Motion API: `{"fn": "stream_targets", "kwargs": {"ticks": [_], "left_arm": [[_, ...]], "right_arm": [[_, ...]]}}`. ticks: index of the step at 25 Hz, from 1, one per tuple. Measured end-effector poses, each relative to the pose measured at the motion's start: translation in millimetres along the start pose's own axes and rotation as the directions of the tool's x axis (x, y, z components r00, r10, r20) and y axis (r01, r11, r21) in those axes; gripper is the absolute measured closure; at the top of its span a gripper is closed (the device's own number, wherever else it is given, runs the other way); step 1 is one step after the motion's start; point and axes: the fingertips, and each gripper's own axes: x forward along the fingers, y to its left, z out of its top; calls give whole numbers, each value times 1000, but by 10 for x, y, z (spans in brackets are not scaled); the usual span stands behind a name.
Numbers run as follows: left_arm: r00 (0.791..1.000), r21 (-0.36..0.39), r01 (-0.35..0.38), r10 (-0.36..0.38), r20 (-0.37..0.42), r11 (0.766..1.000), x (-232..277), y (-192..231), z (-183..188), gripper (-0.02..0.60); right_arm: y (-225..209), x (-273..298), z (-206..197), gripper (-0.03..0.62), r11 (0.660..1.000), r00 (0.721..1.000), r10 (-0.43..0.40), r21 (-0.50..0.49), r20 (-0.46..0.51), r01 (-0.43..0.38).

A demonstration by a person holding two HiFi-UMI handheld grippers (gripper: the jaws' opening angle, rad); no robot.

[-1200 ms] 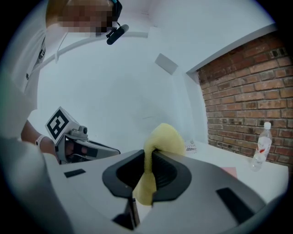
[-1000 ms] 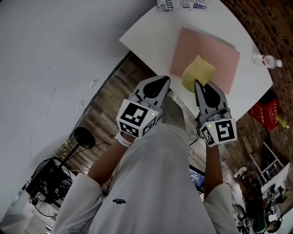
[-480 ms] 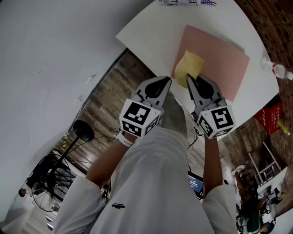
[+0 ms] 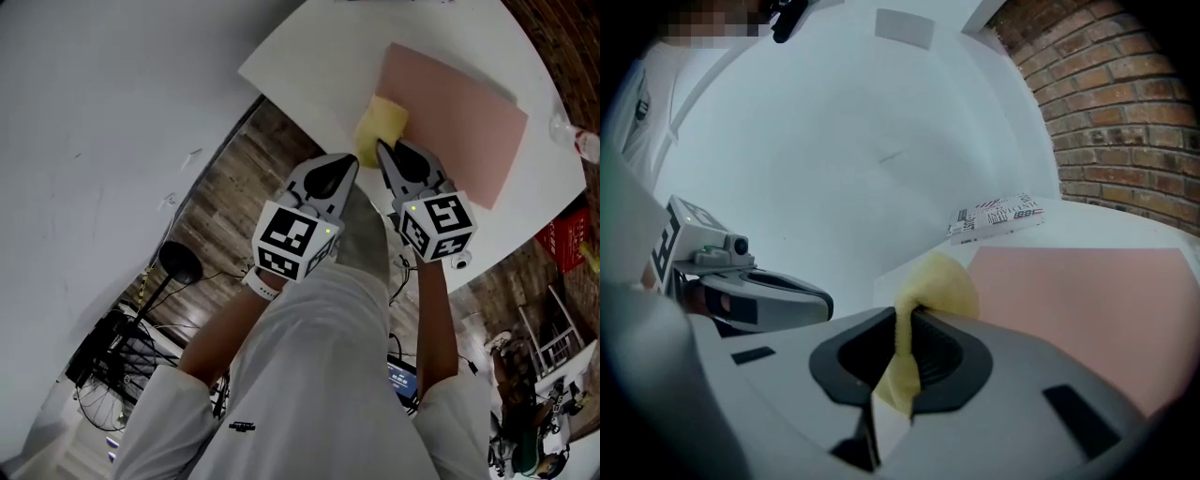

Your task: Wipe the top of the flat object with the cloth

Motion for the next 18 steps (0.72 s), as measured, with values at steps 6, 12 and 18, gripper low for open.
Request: {"fn": "stream_targets", "kwargs": {"ticks": [6,12,18], "left_arm": [[1000,8,16,-15,-15,1000,48,12,-52,565],[999,7,38,-38,-31,999,75,-21,-124,565],[998,15,48,-47,-38,999,132,-31,-168,565]], "right_arm": [[-77,86,-88,545,996,996,-61,-76,-58,57],[-140,38,-103,543,988,990,-115,-117,-86,105],[-226,-83,-152,543,982,983,-154,-123,-99,141]]}}
